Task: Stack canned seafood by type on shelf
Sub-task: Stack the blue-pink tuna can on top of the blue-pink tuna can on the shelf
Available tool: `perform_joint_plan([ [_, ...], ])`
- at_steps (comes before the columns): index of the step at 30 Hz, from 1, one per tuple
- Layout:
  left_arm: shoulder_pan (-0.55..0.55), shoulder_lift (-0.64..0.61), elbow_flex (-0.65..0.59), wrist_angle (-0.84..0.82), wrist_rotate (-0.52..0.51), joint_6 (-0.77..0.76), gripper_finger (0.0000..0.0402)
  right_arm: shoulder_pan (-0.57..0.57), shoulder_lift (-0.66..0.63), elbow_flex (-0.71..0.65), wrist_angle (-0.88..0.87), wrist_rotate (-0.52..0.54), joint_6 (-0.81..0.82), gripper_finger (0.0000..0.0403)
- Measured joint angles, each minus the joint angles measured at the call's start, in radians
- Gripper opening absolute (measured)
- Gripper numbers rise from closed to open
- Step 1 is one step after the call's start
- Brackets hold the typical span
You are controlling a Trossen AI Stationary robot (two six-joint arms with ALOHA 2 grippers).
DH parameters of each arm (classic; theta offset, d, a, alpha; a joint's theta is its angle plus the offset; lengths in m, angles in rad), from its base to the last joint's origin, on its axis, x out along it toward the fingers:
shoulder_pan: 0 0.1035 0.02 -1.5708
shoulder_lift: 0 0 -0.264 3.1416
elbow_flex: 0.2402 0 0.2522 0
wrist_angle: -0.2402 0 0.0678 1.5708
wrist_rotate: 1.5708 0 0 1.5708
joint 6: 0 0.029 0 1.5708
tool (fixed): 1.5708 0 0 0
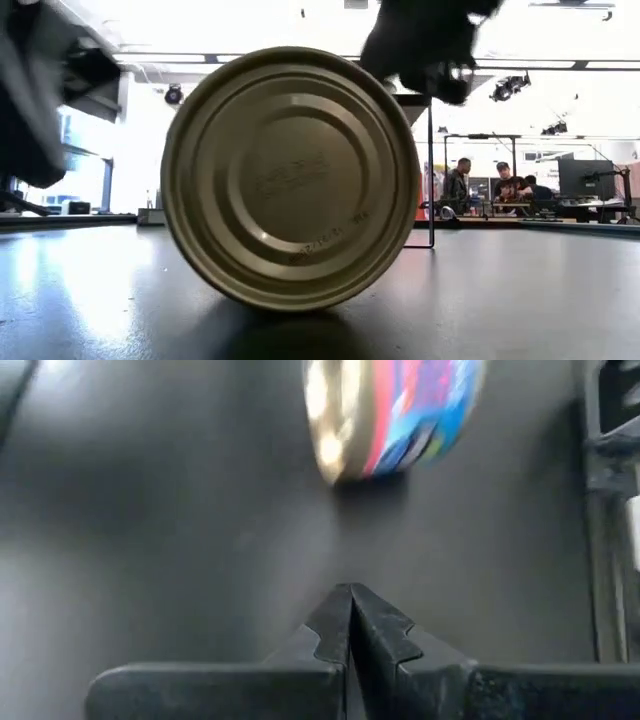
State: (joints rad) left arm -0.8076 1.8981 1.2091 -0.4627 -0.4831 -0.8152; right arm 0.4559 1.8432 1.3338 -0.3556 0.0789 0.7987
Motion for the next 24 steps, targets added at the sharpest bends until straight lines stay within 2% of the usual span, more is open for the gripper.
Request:
perform_joint_plan([
  [4,-0.088,-0.024,0.0,-0.114,-0.108,-0.244,0.0,-0.015,-0.061,0.0,0.101,-0.086,-0.144,0.0003],
  [7,-0.167,-0.026,0.0,-0.121,-0.198,-0.423,0.0,-0.006,-0.075,0.004,0.168,-0.215,-0.256,0.0024],
  [10,-0.225,-0.026,0.001,-0.122,-0.246,-0.599,0.0,0.011,-0.056,0.035,0.107,-0.305,-0.316,0.0071],
  [12,-0.251,-0.026,0.001,-0.127,-0.272,-0.682,0.0,0.027,-0.036,0.062,0.06,-0.322,-0.407,0.0117],
  [15,-0.269,-0.026,0.002,-0.149,-0.289,-0.767,0.0,0.034,0.001,0.112,0.028,-0.316,-0.529,0.0195],
  [19,-0.265,-0.026,0.002,-0.175,-0.29,-0.814,0.0,0.031,0.067,0.171,-0.033,-0.197,-0.648,0.0287],
  [22,-0.253,-0.026,0.002,-0.177,-0.29,-0.815,0.0,0.031,0.11,0.2,-0.048,-0.108,-0.678,0.0327],
  [24,-0.244,-0.026,0.002,-0.177,-0.29,-0.815,0.0,0.032,0.133,0.211,-0.045,-0.097,-0.678,0.0341],
])
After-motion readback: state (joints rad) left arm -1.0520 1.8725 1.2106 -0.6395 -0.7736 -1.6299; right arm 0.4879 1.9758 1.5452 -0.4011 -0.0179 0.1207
